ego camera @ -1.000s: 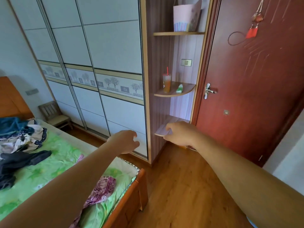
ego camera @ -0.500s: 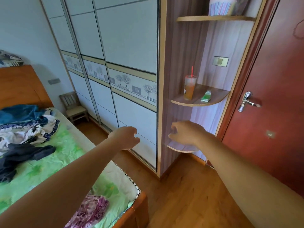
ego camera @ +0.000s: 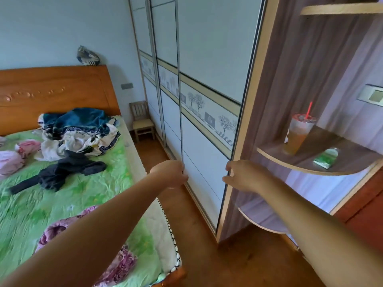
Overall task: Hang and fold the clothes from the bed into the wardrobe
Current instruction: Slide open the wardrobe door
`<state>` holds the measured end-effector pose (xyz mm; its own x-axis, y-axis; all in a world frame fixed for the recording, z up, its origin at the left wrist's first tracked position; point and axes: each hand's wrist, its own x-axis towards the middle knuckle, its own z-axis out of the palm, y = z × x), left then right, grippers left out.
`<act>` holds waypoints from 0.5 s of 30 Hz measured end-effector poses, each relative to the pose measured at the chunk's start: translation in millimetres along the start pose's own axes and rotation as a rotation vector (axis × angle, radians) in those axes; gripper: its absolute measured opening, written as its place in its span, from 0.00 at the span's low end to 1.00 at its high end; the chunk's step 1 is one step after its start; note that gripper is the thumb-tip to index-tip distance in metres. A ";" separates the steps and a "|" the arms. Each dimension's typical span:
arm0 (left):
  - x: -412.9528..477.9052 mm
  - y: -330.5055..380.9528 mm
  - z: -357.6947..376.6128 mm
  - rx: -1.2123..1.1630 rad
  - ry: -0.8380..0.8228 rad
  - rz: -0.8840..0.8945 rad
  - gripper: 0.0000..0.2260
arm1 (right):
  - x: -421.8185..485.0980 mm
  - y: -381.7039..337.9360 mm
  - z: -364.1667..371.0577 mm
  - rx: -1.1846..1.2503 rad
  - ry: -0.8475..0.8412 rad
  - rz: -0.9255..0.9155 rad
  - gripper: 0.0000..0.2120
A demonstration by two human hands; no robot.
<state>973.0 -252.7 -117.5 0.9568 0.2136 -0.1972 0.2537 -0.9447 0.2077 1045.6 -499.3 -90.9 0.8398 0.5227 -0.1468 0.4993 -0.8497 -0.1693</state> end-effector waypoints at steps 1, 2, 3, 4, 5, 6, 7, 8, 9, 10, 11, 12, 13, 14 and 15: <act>9.3 -3.1 -0.8 -0.017 0.008 -0.023 0.13 | 15.4 0.9 -0.4 -0.010 -0.002 -0.014 0.24; 19.1 -6.6 -1.4 -0.029 0.018 -0.043 0.15 | 31.2 1.2 -0.8 -0.020 -0.009 -0.034 0.24; 29.8 -10.7 -1.8 -0.034 0.027 -0.061 0.17 | 47.8 0.9 -1.2 -0.034 -0.015 -0.060 0.24; 41.5 -15.0 -2.4 -0.034 0.032 -0.077 0.18 | 65.5 0.5 -1.5 -0.048 -0.016 -0.089 0.24; 53.6 -19.5 -3.5 -0.031 0.030 -0.095 0.19 | 83.7 -0.1 -1.7 -0.060 -0.016 -0.117 0.24; 66.0 -24.8 -4.6 -0.032 0.028 -0.115 0.19 | 102.6 -1.0 -2.1 -0.070 -0.016 -0.144 0.24; 78.3 -30.3 -6.6 -0.035 0.026 -0.137 0.19 | 122.0 -2.2 -2.8 -0.077 -0.016 -0.168 0.24; 91.0 -36.6 -9.7 -0.035 0.027 -0.159 0.20 | 141.5 -3.8 -4.0 -0.080 -0.017 -0.187 0.24; 103.4 -43.3 -13.9 -0.033 0.026 -0.182 0.20 | 161.0 -5.8 -5.9 -0.078 -0.023 -0.204 0.23; 115.8 -50.1 -18.2 -0.031 0.023 -0.204 0.20 | 180.2 -7.6 -7.9 -0.074 -0.031 -0.219 0.23; 128.3 -56.6 -22.9 -0.026 0.021 -0.224 0.21 | 199.4 -9.5 -10.0 -0.071 -0.035 -0.233 0.22; 140.5 -62.8 -27.8 -0.021 0.020 -0.241 0.22 | 217.4 -11.3 -12.5 -0.069 -0.034 -0.245 0.22; 151.9 -68.3 -32.2 -0.020 0.021 -0.258 0.22 | 233.6 -13.4 -14.8 -0.066 -0.030 -0.256 0.21; 162.7 -73.2 -36.2 -0.021 0.029 -0.278 0.22 | 248.6 -15.7 -17.0 -0.062 -0.022 -0.266 0.20; 172.5 -77.9 -40.0 -0.023 0.040 -0.297 0.21 | 263.2 -18.4 -18.8 -0.059 -0.014 -0.277 0.19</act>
<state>1124.0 -132.3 -129.4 0.8451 0.4897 -0.2145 0.5259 -0.8337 0.1686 1261.5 -347.5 -108.1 0.6666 0.7364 -0.1160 0.7215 -0.6764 -0.1477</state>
